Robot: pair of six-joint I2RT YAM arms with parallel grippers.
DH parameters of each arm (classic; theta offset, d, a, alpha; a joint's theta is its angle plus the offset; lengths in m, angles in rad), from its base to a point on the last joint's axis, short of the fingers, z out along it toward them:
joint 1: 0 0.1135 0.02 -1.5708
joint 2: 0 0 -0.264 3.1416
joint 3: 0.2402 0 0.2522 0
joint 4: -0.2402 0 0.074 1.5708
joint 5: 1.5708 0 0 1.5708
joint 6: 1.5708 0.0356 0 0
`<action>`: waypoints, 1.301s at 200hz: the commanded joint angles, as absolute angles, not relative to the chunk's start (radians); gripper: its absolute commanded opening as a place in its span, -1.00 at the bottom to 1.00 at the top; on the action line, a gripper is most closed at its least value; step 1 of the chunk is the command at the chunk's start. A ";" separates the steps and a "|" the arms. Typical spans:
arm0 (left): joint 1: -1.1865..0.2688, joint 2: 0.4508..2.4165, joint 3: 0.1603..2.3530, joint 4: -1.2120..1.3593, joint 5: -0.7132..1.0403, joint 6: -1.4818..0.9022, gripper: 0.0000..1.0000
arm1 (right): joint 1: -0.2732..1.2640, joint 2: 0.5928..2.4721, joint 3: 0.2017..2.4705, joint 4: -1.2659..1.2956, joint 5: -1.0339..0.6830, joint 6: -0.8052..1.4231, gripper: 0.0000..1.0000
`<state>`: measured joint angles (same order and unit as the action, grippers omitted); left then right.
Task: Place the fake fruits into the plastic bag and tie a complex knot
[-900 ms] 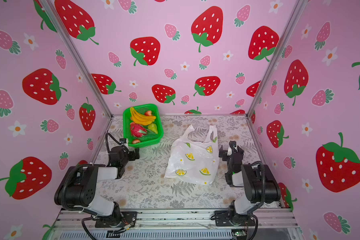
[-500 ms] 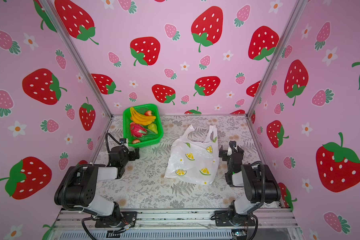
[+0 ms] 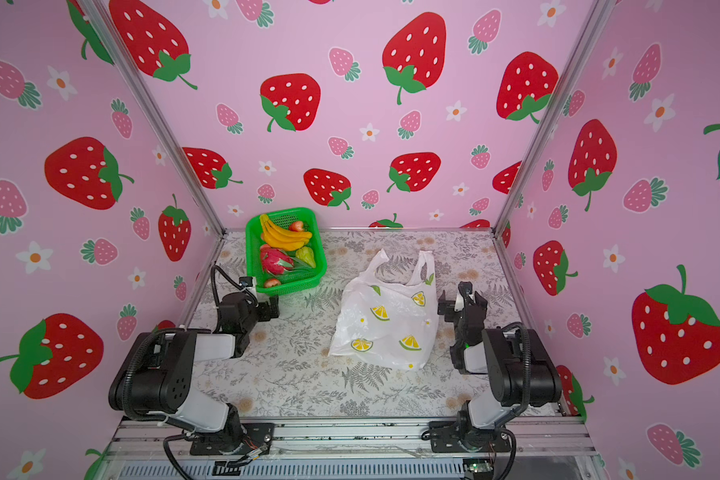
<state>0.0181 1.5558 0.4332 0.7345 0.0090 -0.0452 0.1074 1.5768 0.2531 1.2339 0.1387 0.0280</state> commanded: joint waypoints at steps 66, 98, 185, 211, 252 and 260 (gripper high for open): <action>0.025 1.078 0.539 0.181 -0.329 -0.459 0.99 | 0.129 1.108 0.309 0.776 0.351 0.287 0.99; 0.024 0.949 0.539 0.150 -0.053 -0.612 0.97 | 0.225 1.109 0.425 0.488 0.167 0.455 0.83; -0.485 1.003 0.577 0.089 0.052 -0.664 0.93 | 0.336 1.262 0.420 0.322 0.093 0.572 0.90; -0.581 1.184 0.616 0.088 0.067 -0.645 0.94 | 0.336 1.236 0.350 0.399 0.017 0.596 0.68; -0.689 1.445 0.740 0.096 0.181 -0.607 0.74 | 0.330 1.305 0.370 0.460 0.017 0.573 0.11; -0.719 1.473 0.758 0.104 0.189 -0.605 0.70 | 0.321 1.332 0.382 0.473 0.022 0.562 0.04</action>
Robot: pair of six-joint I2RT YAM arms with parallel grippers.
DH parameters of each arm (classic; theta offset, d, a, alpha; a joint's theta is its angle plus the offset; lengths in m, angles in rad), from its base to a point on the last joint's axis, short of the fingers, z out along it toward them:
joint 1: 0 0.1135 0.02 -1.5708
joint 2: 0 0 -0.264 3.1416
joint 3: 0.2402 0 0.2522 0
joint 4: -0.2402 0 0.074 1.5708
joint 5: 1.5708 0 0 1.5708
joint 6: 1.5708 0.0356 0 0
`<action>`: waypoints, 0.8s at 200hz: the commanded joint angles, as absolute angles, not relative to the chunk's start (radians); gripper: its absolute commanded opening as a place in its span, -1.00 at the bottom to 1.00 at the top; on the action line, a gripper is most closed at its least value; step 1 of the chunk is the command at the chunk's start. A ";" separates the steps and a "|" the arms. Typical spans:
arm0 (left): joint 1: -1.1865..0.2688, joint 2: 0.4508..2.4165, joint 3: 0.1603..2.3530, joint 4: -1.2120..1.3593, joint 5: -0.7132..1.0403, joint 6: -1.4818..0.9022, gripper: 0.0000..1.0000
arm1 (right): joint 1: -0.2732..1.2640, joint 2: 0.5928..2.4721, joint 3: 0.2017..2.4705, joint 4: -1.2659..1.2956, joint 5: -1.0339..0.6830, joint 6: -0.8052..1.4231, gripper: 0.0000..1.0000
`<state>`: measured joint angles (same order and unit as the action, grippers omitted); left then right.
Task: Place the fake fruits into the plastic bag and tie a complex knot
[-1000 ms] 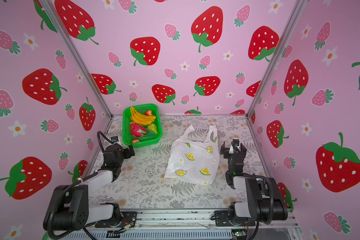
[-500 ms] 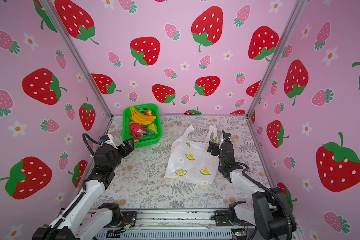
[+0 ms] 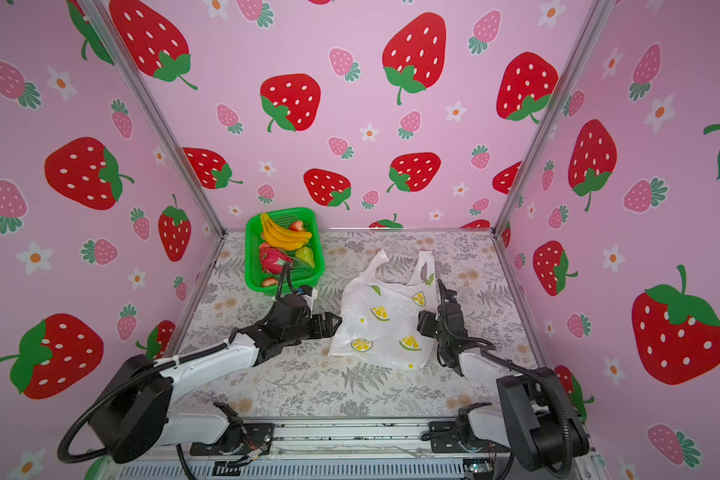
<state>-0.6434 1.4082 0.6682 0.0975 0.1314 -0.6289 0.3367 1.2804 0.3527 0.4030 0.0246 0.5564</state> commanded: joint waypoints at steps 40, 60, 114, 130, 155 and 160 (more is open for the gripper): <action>-0.850 1.623 0.868 0.150 0.292 -0.600 0.59 | 0.253 1.521 0.540 0.507 -0.036 0.501 -0.30; -0.926 1.698 0.955 0.160 0.358 -0.571 0.57 | 0.224 1.630 0.675 0.478 -0.110 0.471 -0.35; -1.091 1.758 1.090 0.122 0.491 -0.369 0.73 | 0.189 1.874 1.117 0.157 -0.123 0.305 0.00; -1.089 1.681 1.024 0.122 0.464 -0.330 0.77 | 0.191 1.830 1.145 0.109 -0.022 0.261 0.29; -1.085 1.507 0.915 0.071 0.354 -0.255 0.81 | 0.226 1.718 1.106 0.089 0.049 0.239 0.48; -1.084 1.465 0.890 0.064 0.324 -0.249 0.82 | 0.243 1.692 1.094 0.085 0.066 0.234 0.51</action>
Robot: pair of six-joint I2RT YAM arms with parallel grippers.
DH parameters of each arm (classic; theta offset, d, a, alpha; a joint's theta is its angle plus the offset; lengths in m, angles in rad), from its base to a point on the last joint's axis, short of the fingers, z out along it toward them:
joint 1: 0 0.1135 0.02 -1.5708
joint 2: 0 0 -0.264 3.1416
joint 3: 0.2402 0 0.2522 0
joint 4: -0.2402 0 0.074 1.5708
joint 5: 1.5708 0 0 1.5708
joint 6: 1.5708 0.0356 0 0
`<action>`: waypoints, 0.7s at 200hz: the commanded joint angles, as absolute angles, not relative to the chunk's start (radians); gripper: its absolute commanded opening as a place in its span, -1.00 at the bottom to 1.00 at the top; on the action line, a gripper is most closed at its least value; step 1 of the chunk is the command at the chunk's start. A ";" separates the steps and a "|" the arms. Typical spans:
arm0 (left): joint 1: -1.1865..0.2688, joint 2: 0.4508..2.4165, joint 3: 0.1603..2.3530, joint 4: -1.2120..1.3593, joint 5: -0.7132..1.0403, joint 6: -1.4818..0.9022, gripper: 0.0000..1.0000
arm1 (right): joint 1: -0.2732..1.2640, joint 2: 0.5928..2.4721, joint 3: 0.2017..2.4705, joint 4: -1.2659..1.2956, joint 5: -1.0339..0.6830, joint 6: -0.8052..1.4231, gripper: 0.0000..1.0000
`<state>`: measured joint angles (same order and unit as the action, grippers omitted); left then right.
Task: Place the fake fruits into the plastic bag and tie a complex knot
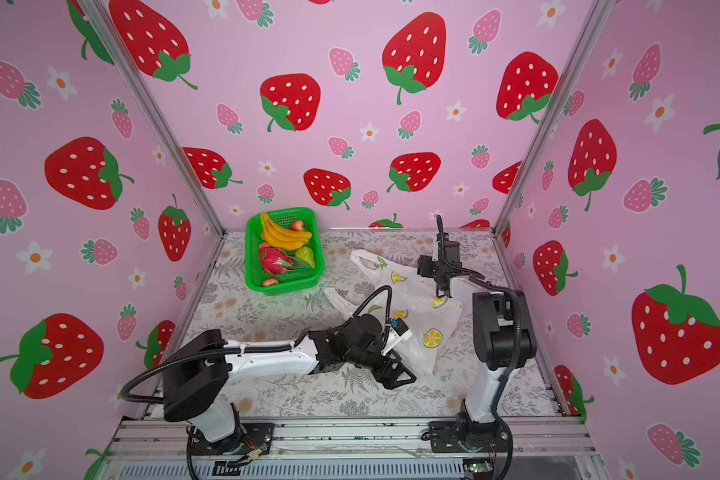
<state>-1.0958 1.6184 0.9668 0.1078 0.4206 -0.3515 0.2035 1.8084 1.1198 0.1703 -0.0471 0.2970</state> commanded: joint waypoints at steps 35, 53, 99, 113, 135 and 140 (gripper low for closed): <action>-1.017 1.219 0.791 -0.045 0.065 -0.315 0.86 | 0.422 1.581 0.984 0.081 0.115 0.285 0.77; -0.940 1.115 0.759 -0.121 -0.036 -0.385 0.88 | 0.526 1.582 0.971 0.063 0.181 0.336 0.86; -0.764 0.922 0.659 -0.181 -0.101 -0.473 0.91 | 0.693 1.735 1.066 0.026 0.358 0.459 0.95; -0.749 0.892 0.649 -0.201 -0.117 -0.471 0.91 | 0.710 1.802 1.115 0.015 0.369 0.479 0.94; -0.744 0.863 0.639 -0.221 -0.122 -0.469 0.92 | 0.728 1.885 1.165 -0.009 0.423 0.492 0.85; -0.744 0.858 0.638 -0.224 -0.123 -0.469 0.92 | 0.729 1.894 1.167 -0.014 0.430 0.494 0.81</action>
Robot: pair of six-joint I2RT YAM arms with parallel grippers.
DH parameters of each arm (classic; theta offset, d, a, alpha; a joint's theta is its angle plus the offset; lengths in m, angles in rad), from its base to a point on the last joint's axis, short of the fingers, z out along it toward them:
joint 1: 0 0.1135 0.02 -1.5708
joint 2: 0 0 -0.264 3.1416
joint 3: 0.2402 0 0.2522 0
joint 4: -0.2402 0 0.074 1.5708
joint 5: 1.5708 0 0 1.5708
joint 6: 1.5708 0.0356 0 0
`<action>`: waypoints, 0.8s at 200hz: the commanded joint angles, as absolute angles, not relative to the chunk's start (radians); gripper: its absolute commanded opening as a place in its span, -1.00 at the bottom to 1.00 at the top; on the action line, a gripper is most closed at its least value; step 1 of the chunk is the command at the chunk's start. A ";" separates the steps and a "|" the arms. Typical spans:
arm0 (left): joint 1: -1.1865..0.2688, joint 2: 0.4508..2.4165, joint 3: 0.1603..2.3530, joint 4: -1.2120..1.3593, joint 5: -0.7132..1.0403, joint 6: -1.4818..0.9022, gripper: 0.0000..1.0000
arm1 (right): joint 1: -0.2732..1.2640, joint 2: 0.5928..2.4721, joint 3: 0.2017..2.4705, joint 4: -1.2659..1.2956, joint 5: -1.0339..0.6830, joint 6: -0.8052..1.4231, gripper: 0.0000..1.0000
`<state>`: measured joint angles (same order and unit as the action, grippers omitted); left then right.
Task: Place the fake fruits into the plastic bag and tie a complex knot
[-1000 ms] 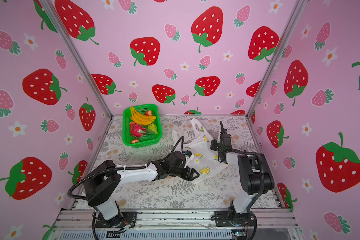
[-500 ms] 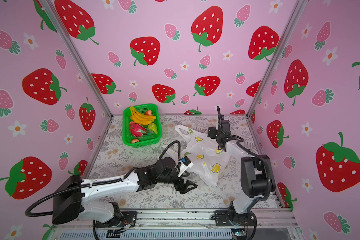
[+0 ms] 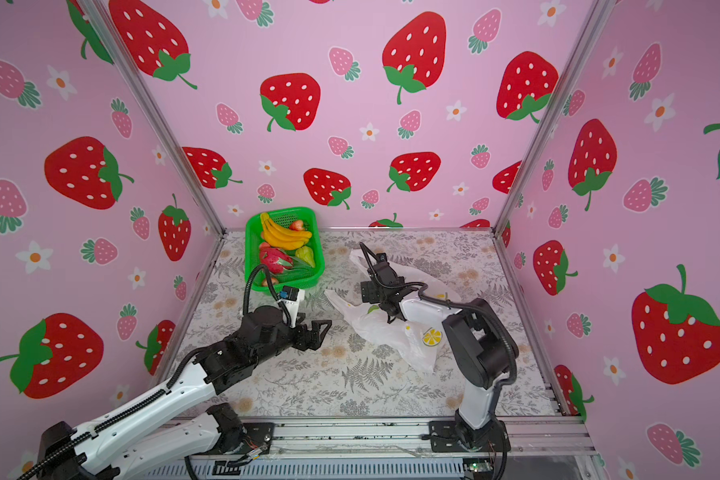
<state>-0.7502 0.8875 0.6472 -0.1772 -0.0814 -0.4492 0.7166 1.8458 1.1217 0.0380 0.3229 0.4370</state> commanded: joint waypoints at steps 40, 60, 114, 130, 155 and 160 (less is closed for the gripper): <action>-0.740 0.842 0.626 -0.227 -0.136 -0.466 0.92 | 0.726 1.914 1.140 -0.003 0.419 0.479 -0.03; -0.735 0.842 0.636 -0.234 -0.144 -0.461 0.92 | 0.721 1.862 1.096 -0.002 0.412 0.469 -0.37; -0.724 0.865 0.669 -0.202 -0.172 -0.454 0.93 | 0.644 1.533 0.817 0.063 0.164 0.422 -0.97; -0.724 0.897 0.682 -0.155 -0.163 -0.432 0.93 | 0.621 1.446 0.765 0.052 0.077 0.392 -1.00; -0.726 0.988 0.708 -0.075 -0.124 -0.388 0.91 | 0.567 1.317 0.702 0.037 -0.047 0.392 -1.00; -0.727 1.009 0.713 -0.060 -0.114 -0.386 0.91 | 0.551 1.292 0.692 0.038 -0.072 0.399 -1.00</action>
<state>-0.7300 0.9413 0.6502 -0.1612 -0.1375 -0.4236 0.5983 1.3918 0.7383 0.0433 0.1013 0.4049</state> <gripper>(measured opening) 0.958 0.047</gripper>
